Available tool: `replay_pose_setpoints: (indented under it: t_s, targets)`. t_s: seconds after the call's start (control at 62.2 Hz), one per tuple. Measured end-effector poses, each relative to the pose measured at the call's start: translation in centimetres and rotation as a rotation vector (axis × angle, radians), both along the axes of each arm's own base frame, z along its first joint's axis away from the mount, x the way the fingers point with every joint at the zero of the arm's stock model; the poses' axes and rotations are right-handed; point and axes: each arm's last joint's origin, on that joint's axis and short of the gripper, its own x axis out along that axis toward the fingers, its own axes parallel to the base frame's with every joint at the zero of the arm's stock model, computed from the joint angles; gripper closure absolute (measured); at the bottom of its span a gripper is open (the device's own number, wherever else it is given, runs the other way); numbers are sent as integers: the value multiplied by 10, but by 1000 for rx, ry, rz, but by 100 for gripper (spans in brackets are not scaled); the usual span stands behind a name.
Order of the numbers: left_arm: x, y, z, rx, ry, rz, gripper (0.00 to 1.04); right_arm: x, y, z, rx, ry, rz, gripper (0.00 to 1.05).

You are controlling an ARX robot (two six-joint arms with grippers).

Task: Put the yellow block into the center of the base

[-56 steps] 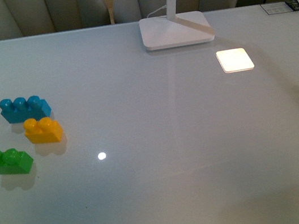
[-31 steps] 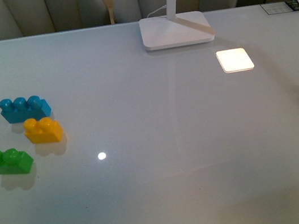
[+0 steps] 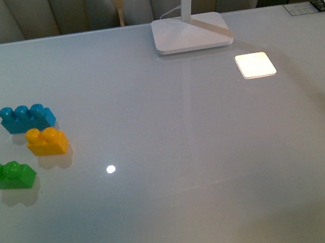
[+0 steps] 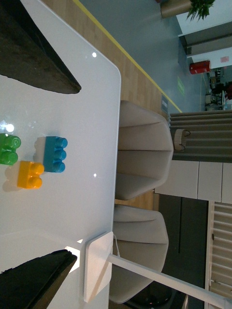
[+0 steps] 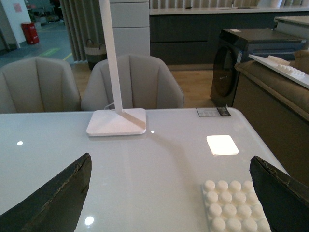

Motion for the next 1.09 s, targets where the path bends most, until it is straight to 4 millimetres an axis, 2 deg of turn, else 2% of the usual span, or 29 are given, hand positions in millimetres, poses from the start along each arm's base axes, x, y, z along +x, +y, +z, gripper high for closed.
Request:
replay_pose_setpoints:
  t_s: [0.08, 0.177, 0.321, 0.354, 0.418, 0.514, 0.611, 0.803, 0.948, 1.093]
  targets:
    - [0, 0, 0, 0, 0, -1, 7, 9, -11, -1, 41, 125, -128, 9]
    - [0, 0, 0, 0, 0, -2, 7, 19, -30, 4, 77, 128, -152, 9]
    - [0, 0, 0, 0, 0, -2, 7, 32, -74, 23, 21, 84, -221, 9]
    - [0, 0, 0, 0, 0, -2, 7, 38, -89, 26, -10, 87, -226, 9]
    - [0, 0, 0, 0, 0, -2, 7, 55, -113, 23, -69, 119, -207, 9]
    - [0, 0, 0, 0, 0, -2, 7, 79, -133, 13, -66, 162, -169, 9]
    - [0, 0, 0, 0, 0, -2, 7, 105, -136, -2, -58, 208, -42, 9]
    - [0, 0, 0, 0, 0, -2, 7, 153, -127, -35, -131, 341, 230, 9]
    - [0, 0, 0, 0, 0, -2, 7, 167, -132, -65, -144, 424, 390, 9]
    - [0, 0, 0, 0, 0, -2, 7, 178, -156, -94, -107, 479, 438, 9]
